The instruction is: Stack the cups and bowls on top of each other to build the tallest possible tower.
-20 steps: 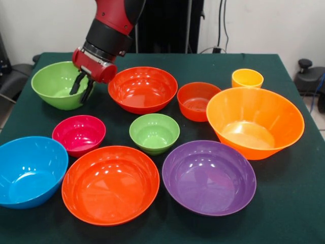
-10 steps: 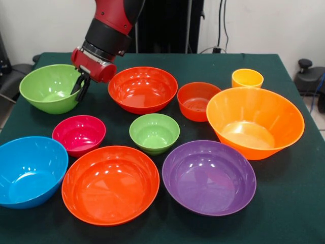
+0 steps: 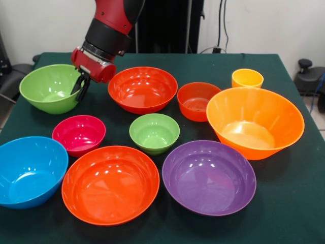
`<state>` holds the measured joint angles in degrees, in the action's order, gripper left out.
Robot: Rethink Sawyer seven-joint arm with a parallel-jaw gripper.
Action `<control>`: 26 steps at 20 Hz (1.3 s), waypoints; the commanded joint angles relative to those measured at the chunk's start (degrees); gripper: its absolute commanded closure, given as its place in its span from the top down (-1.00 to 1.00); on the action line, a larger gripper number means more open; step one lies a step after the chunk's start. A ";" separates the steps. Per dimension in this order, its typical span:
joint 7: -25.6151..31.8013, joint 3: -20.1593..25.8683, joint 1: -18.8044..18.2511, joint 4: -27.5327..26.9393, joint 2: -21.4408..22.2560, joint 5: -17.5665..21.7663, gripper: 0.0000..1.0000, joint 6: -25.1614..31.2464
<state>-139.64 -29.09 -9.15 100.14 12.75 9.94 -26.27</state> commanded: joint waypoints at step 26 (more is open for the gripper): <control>-0.07 12.10 -4.51 9.67 25.40 14.66 -1.00 25.48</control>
<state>-139.64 -26.49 -13.98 106.36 35.43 21.93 -8.64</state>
